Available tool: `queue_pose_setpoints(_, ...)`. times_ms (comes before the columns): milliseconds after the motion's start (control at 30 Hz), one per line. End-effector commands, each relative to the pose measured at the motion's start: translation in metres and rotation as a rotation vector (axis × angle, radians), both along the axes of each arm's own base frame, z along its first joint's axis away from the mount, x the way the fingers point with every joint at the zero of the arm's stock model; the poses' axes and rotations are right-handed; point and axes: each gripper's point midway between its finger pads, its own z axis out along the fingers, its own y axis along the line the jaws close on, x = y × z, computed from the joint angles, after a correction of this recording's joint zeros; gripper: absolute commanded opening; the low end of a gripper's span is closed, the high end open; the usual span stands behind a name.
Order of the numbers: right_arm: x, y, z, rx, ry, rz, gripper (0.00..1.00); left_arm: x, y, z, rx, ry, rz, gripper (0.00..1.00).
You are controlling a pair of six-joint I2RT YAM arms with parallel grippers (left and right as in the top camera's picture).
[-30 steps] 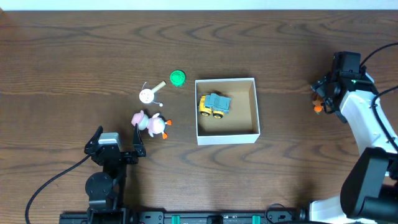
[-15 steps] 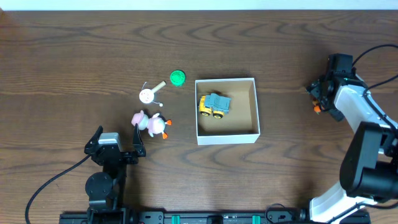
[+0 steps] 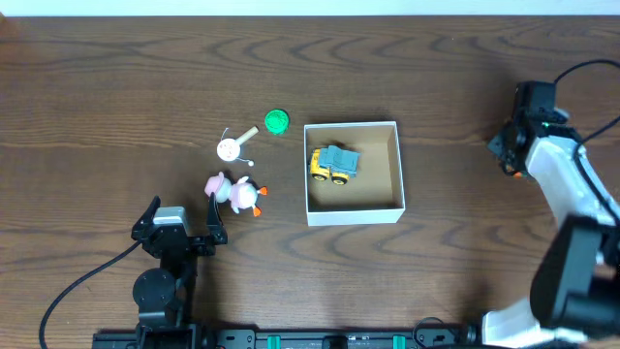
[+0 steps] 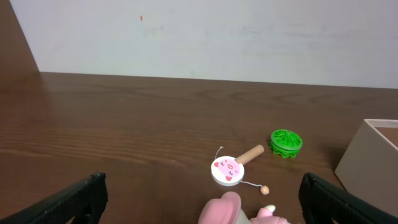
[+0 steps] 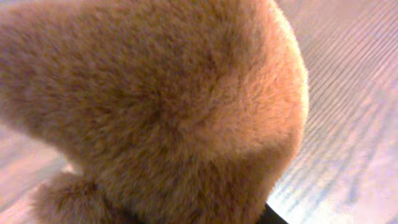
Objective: Pack container
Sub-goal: 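Lift the bear with the right gripper and carry it over the box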
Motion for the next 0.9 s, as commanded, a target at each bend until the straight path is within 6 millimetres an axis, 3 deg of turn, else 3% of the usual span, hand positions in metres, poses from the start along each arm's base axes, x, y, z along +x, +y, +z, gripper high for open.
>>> queue_pose_setpoints(0, 0.004, 0.025, 0.066, -0.076, -0.12, 0.133, 0.28, -0.001, -0.001, -0.016, -0.003, 0.053, -0.007, 0.98)
queue_pose_setpoints(100, -0.003, 0.06, 0.099, -0.082, -0.181, 0.247, 0.29, -0.001, -0.001, -0.016, -0.003, 0.053, -0.007, 0.98)
queue_pose_setpoints(267, -0.025, 0.143, 0.135, 0.007, -0.271, 0.475, 0.32, -0.001, -0.001, -0.016, -0.003, 0.053, -0.007, 0.98)
queue_pose_setpoints(467, -0.051, 0.222, 0.146, 0.118, -0.309, 0.641, 0.32, -0.001, -0.001, -0.016, -0.003, 0.053, -0.007, 0.98)
queue_pose_setpoints(633, -0.062, 0.254, 0.133, 0.164, -0.271, 0.676, 0.32, -0.001, -0.001, -0.016, -0.003, 0.053, -0.007, 0.98)
queue_pose_setpoints(867, -0.056, 0.266, 0.095, 0.143, -0.16, 0.677, 0.32, -0.001, -0.001, -0.016, -0.003, 0.053, -0.007, 0.98)
